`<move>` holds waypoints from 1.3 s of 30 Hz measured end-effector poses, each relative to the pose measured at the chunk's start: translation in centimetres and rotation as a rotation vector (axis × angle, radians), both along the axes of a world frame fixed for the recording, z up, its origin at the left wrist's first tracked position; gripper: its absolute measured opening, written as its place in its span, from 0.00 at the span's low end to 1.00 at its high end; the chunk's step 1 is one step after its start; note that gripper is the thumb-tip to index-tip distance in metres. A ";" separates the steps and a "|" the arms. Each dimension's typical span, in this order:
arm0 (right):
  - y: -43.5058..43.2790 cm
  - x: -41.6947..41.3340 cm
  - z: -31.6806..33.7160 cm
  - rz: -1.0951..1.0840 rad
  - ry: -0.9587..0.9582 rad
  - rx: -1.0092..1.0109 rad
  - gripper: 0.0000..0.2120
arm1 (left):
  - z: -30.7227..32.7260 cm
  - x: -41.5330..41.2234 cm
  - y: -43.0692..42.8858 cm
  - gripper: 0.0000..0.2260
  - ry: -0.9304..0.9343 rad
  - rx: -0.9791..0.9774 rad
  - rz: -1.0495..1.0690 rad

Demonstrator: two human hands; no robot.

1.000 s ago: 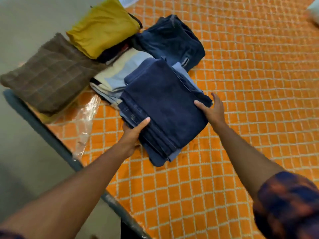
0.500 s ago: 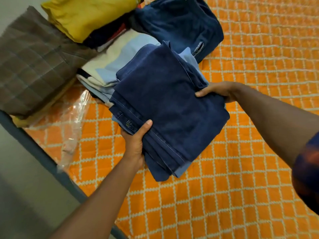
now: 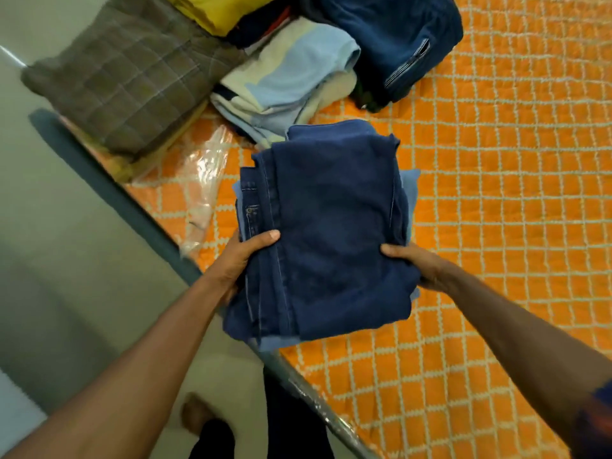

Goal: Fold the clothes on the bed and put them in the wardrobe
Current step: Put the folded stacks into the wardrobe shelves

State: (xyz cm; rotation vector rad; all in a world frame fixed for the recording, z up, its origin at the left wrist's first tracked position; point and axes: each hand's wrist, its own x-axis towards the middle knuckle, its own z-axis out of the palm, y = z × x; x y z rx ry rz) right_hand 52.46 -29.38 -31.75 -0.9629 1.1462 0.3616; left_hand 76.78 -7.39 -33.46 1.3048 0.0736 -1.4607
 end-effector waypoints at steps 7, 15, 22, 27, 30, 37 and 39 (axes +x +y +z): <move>10.7 -1.8 0.4 -0.252 -0.100 -0.050 0.57 | 2.7 1.4 5.0 0.21 -0.050 0.015 -0.087; 21.1 -0.3 5.4 -0.379 -0.279 -0.143 0.57 | 10.1 4.5 14.1 0.23 -0.112 -0.102 -0.078; 29.5 8.4 17.8 -0.260 -0.552 -0.231 0.54 | 26.2 9.9 27.0 0.30 -0.361 -0.200 0.023; 37.3 17.1 26.7 -0.061 -0.712 -0.244 0.49 | 36.6 12.0 39.9 0.18 -0.446 -0.135 0.247; 42.8 22.4 30.4 0.117 -0.761 -0.242 0.53 | 40.2 12.4 48.1 0.11 -0.468 -0.088 0.411; 50.7 30.6 31.4 0.374 -0.766 -0.184 0.36 | 39.1 12.8 59.6 0.31 -0.455 -0.051 0.639; 52.8 31.8 30.7 0.447 -0.736 -0.133 0.34 | 37.6 12.5 61.9 0.31 -0.409 -0.043 0.699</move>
